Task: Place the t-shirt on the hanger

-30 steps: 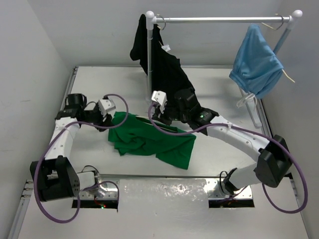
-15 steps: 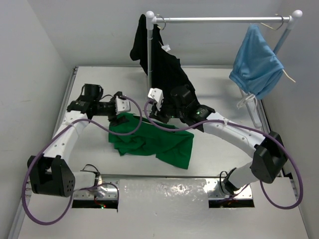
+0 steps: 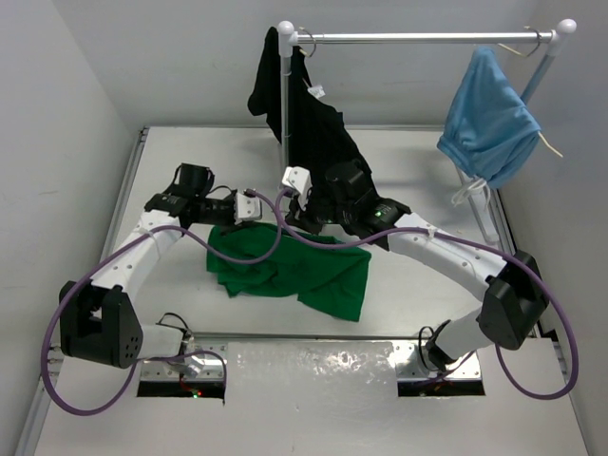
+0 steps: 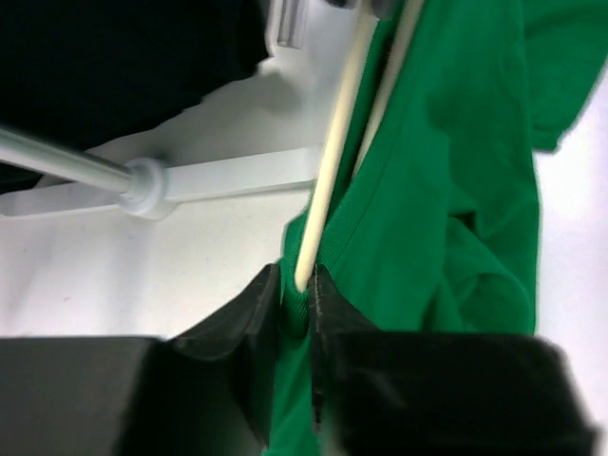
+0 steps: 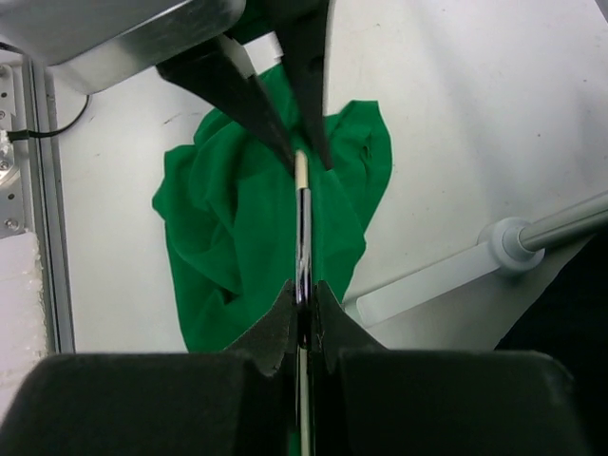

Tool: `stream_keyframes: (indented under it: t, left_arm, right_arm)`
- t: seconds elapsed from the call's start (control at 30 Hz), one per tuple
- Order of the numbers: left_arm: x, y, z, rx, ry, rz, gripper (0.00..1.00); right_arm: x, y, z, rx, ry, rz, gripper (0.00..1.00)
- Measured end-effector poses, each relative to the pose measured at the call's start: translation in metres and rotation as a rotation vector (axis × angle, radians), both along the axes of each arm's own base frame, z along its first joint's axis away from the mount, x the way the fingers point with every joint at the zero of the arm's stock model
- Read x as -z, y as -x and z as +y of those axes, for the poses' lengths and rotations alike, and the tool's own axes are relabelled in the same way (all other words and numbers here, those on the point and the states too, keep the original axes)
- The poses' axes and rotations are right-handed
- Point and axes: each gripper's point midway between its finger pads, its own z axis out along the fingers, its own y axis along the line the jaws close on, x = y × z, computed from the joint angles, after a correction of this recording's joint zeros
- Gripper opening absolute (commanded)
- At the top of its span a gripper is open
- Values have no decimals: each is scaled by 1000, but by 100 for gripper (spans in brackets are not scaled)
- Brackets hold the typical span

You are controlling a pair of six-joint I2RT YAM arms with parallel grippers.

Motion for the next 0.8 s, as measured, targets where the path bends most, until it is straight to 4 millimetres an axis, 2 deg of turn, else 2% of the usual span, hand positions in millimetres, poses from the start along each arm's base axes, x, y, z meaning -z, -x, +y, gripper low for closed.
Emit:
stream_keyframes:
  t: [0.03, 0.07, 0.3, 0.33, 0.47, 0.5, 0.63, 0.7, 0.8]
  left_arm:
    - [2, 3, 0, 10, -2, 5, 1]
    - [3, 5, -1, 22, -3, 7, 0]
    - [7, 20, -3, 75, 5, 36, 0]
    - [7, 21, -3, 80, 7, 38, 0]
    - [8, 28, -4, 102, 12, 52, 0]
    - [9, 30, -3, 107, 11, 59, 0]
    - [13, 43, 1, 149, 10, 85, 0]
    - [13, 50, 2, 173, 12, 91, 0]
    - [13, 59, 1, 209, 21, 99, 0]
  right_arm:
    - [1, 0, 0, 0, 2, 2, 0]
    - [1, 0, -1, 1, 4, 2, 0]
    - [2, 2, -1, -7, 8, 9, 0]
    - [2, 3, -2, -7, 9, 10, 2]
    - [2, 4, -6, 9, 22, 17, 46]
    - [1, 4, -9, 16, 30, 10, 68]
    - [-6, 5, -28, 57, 68, -31, 99]
    - [-6, 11, -44, 86, 83, -50, 99]
    - [2, 30, -70, 103, 98, -57, 99]
